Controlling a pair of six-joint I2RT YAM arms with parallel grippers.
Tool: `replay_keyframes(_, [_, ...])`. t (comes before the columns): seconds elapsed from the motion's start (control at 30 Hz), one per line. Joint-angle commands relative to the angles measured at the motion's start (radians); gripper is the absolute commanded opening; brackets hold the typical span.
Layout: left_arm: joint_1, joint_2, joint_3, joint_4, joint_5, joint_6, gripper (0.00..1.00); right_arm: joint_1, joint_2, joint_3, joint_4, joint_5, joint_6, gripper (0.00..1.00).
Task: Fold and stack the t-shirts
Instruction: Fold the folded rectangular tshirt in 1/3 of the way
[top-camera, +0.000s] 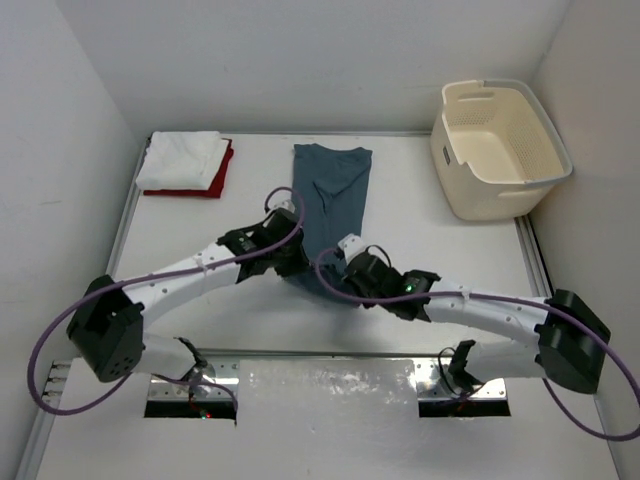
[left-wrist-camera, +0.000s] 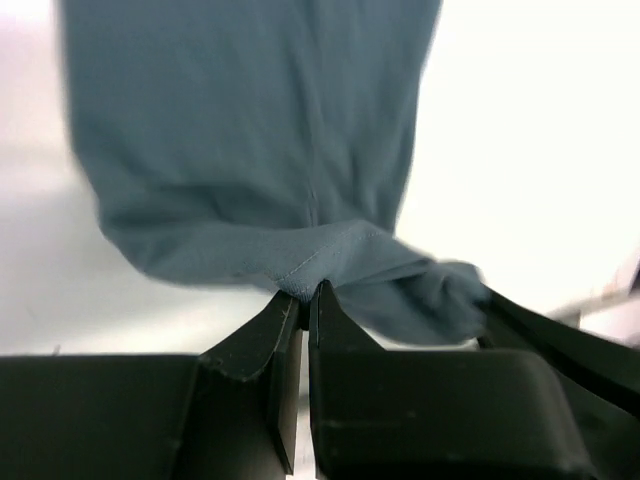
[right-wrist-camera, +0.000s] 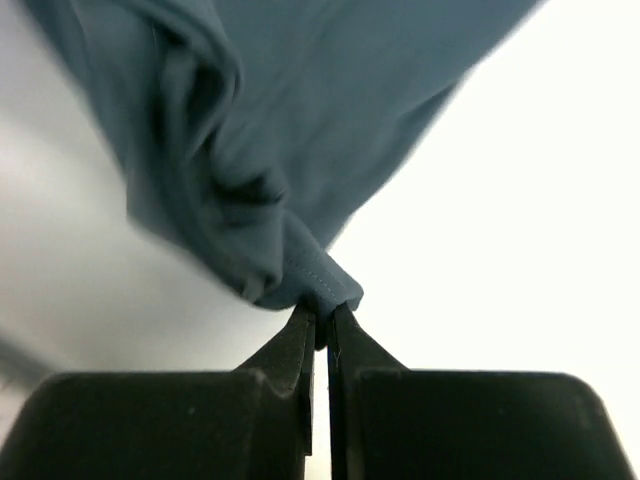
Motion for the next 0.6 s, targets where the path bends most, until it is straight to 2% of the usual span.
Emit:
replay_keyframes(0.0, [0.065,0.055,0.084,0.058,-0.031,0.071,0.00,-0.080,0.014,0.088,0.020,-0.002,-0.098,0.00])
replay_keyframes(0.13, [0.101,0.156,0.216,0.029,-0.057,0.123,0.00,-0.183,0.123,0.192,0.037,-0.055,-0.152,0.00])
replay_keyframes(0.33, [0.193,0.245,0.287,0.079,-0.014,0.156,0.00,-0.317,0.243,0.314,0.103,-0.129,-0.179,0.00])
replay_keyframes(0.57, [0.252,0.359,0.413,0.085,-0.003,0.180,0.00,-0.404,0.407,0.456,0.114,-0.198,-0.210,0.00])
